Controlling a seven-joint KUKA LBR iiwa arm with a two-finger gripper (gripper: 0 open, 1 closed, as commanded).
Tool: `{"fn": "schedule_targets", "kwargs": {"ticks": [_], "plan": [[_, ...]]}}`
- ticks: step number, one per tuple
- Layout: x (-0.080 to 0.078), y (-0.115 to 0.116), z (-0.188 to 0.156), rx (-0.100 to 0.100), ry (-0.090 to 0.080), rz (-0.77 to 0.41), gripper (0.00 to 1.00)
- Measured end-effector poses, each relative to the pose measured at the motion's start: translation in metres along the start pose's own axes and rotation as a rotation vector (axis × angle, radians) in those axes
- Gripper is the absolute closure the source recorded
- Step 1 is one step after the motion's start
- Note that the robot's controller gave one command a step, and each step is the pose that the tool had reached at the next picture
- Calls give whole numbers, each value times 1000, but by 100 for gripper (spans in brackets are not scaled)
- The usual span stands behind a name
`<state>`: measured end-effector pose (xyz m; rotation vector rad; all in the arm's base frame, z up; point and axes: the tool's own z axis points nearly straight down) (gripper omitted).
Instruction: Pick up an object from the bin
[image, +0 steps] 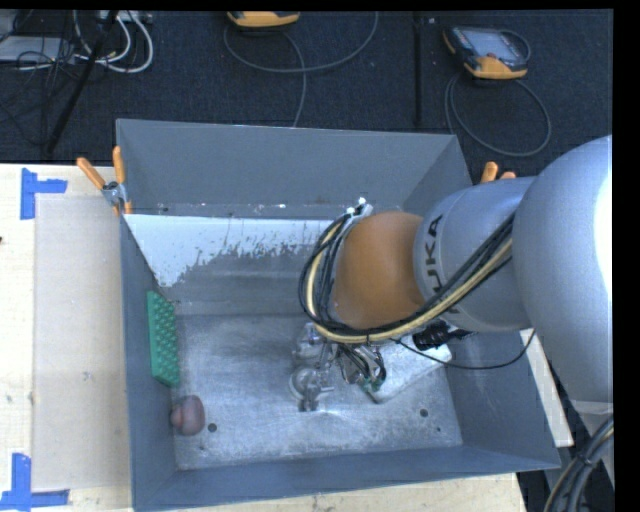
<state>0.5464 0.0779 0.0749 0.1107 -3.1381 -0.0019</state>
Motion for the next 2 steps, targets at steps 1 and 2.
{"fn": "schedule_targets", "kwargs": {"ticks": [1,2], "plan": [[-11,68,-64,-1,-5,-165,100],[-20,80,-148,-1,-11,-139,100]]}}
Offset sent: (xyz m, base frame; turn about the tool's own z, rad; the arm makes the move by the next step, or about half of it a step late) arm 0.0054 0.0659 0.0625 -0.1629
